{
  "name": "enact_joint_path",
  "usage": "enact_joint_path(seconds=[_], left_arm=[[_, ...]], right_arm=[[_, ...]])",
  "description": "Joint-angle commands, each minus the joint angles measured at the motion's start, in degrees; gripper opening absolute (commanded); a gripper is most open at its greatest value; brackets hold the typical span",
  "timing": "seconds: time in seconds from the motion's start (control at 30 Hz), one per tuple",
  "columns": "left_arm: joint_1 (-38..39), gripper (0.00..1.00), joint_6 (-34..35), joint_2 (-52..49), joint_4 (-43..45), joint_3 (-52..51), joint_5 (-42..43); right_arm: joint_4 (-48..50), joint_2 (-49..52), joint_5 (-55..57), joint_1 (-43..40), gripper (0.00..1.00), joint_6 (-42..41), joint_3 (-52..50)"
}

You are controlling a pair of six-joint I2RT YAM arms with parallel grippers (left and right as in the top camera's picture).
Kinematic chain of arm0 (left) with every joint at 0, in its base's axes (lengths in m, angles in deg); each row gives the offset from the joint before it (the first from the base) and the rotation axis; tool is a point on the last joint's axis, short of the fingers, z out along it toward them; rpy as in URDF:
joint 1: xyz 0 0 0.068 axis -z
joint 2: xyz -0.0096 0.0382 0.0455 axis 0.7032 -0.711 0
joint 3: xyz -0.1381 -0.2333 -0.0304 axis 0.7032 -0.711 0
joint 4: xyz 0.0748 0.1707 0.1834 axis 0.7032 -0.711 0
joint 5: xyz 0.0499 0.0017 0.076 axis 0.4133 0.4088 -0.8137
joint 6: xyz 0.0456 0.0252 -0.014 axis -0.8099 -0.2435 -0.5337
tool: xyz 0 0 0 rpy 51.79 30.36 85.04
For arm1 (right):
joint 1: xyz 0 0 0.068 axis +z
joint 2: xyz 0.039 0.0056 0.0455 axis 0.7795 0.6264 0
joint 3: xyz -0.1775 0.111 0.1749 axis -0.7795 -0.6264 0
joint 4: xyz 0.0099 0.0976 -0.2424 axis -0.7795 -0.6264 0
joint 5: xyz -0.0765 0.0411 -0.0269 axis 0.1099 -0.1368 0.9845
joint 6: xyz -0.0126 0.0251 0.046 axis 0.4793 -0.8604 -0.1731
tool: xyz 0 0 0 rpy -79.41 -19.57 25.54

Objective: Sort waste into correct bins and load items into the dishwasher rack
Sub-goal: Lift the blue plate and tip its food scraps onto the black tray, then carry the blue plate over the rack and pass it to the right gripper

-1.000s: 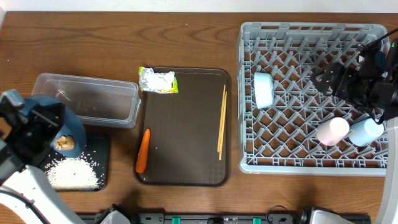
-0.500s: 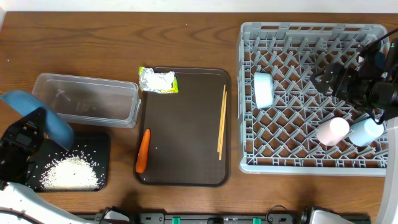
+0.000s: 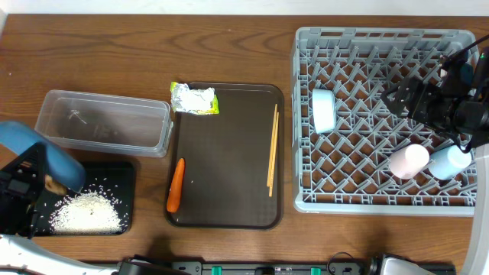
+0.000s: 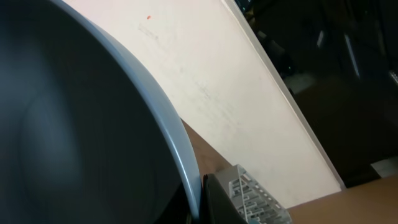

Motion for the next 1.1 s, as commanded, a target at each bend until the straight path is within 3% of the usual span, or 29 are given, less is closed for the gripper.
enact_joint_path(seconds=[0.0, 0.1, 0.27, 0.47, 0.6, 0.93, 1.07], left_arm=[[-0.9, 0.07, -0.8, 0.4, -0.3, 0.0, -1.0], [-0.8, 0.06, 0.2, 0.4, -0.5, 0.0, -7.3], [0.3, 0.06, 0.8, 0.5, 0.8, 0.0, -1.6], [12.6, 0.06, 0.8, 2.3, 4.7, 0.4, -1.5], [28.1, 0.06, 1.8, 5.1, 4.9, 2.7, -12.0], [73.3, 0.06, 4.1, 5.4, 3.0, 5.3, -52.8], [87.3, 0.06, 4.4, 2.4, 6.9, 5.3, -57.3]], right_arm=[[-0.2, -0.3, 0.0, 0.5, 0.99, 0.6, 0.0], [-0.1, -0.3, 0.0, 0.5, 0.99, 0.5, 0.0], [0.0, -0.3, -0.2, 0.5, 0.99, 0.1, 0.0], [0.1, -0.3, -0.3, 0.5, 0.99, 0.2, 0.0], [0.1, -0.3, -0.3, 0.5, 0.99, 0.1, 0.0], [0.5, -0.3, -0.4, 0.6, 0.99, -0.3, 0.0], [0.5, -0.3, -0.4, 0.6, 0.99, -0.3, 0.0]])
